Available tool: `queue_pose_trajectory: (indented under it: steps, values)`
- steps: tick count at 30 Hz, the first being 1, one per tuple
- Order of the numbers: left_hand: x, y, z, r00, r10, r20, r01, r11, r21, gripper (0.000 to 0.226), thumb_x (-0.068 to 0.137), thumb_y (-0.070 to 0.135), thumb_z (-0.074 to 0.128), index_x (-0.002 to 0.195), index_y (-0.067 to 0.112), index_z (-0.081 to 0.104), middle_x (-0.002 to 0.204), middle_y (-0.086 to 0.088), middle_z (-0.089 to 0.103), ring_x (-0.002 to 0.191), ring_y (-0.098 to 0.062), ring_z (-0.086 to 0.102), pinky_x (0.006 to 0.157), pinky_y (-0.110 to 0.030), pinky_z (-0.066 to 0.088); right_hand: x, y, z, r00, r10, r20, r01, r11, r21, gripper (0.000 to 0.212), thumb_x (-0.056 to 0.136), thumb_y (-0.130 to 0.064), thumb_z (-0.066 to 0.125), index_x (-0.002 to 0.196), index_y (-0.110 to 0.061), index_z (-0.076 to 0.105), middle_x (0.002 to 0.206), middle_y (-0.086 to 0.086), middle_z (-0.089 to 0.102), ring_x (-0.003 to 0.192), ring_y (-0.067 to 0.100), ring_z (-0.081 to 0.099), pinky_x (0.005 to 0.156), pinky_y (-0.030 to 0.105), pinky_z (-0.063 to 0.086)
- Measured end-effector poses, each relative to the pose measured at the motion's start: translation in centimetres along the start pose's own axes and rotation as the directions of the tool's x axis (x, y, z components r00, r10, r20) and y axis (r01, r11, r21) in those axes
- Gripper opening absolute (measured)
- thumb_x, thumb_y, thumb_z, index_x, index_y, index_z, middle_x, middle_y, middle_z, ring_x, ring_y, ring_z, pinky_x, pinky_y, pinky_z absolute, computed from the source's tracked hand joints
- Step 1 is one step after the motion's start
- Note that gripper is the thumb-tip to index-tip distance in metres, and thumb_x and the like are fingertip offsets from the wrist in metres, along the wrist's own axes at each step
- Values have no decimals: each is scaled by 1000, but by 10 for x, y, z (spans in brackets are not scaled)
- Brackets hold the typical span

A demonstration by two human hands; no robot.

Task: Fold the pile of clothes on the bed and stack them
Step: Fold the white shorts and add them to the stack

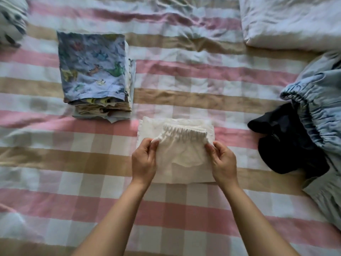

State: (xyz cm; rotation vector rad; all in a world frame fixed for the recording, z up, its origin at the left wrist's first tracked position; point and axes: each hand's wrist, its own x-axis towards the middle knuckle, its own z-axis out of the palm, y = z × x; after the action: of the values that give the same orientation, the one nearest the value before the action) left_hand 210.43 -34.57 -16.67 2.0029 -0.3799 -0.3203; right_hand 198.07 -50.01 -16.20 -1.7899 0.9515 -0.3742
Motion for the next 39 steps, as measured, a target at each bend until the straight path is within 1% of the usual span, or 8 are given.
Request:
queue_pose_trajectory:
  steps: [7, 10, 12, 16, 22, 31, 36, 39]
  values:
    - [45, -33, 26, 991, -131, -22, 133, 967, 216, 26, 92, 28, 53, 73, 11, 55, 62, -2, 53, 61, -27, 53, 54, -35, 35, 45, 25, 38, 982, 142, -125, -174, 936, -306, 26, 91, -35, 53, 80, -12, 62, 74, 10, 61, 72, 27, 56, 57, 32, 33]
    - [40, -39, 25, 994, -95, -52, 108, 915, 389, 22, 87, 32, 60, 92, 11, 61, 89, -6, 61, 83, -26, 55, 64, -30, 37, 44, 32, 44, 966, 103, -237, -200, 878, -434, 23, 84, -28, 66, 97, -10, 64, 97, 14, 60, 93, 32, 52, 72, 35, 36]
    - [32, -40, 21, 979, -92, -183, 168, 870, 464, 42, 78, 30, 71, 110, 5, 58, 111, -16, 55, 101, -32, 48, 80, -35, 36, 39, 30, 42, 927, 123, -355, -271, 873, -405, 44, 76, -27, 74, 112, -6, 60, 110, 18, 55, 103, 35, 48, 82, 38, 38]
    - [16, -35, 10, 913, -360, -194, 384, 917, 106, 62, 79, 23, 71, 129, 0, 42, 124, -18, 49, 111, -23, 43, 90, -28, 33, 26, 30, 36, 916, 260, -306, -351, 889, -294, 55, 81, -42, 66, 124, -11, 50, 114, 11, 59, 105, 30, 53, 82, 38, 42]
    - [18, -29, 11, 891, -454, -7, 454, 891, -11, 14, 85, 26, 64, 95, 16, 59, 86, 6, 66, 86, -19, 64, 69, -29, 48, 23, 23, 37, 938, 287, -196, -328, 915, -233, 29, 86, -40, 60, 84, -11, 57, 74, 0, 60, 72, 25, 60, 56, 29, 37]
    - [30, 4, -29, 950, -312, 28, 312, 936, -161, 11, 87, 21, 61, 83, 11, 62, 74, -18, 65, 65, -34, 59, 60, -47, 48, 25, -38, 27, 984, 85, -156, -100, 991, -91, 17, 88, -27, 59, 73, -20, 59, 63, -7, 62, 59, 2, 57, 51, 13, 38]
    - [68, 42, -91, 979, -181, -98, 161, 970, -182, 18, 82, 28, 61, 73, 13, 59, 60, 5, 62, 52, -1, 52, 49, -15, 41, 47, -108, 52, 989, -38, -146, 47, 997, 61, 22, 84, -32, 57, 67, -19, 55, 56, -9, 54, 53, 1, 47, 49, 17, 37]
    - [109, 52, -134, 982, -106, -156, 83, 986, -145, 19, 80, 32, 59, 73, 15, 60, 59, 8, 61, 53, 1, 51, 50, -13, 40, 76, -146, 82, 989, -101, -105, 113, 986, 119, 22, 87, -28, 61, 68, -19, 56, 56, -9, 54, 53, 3, 47, 50, 22, 38]
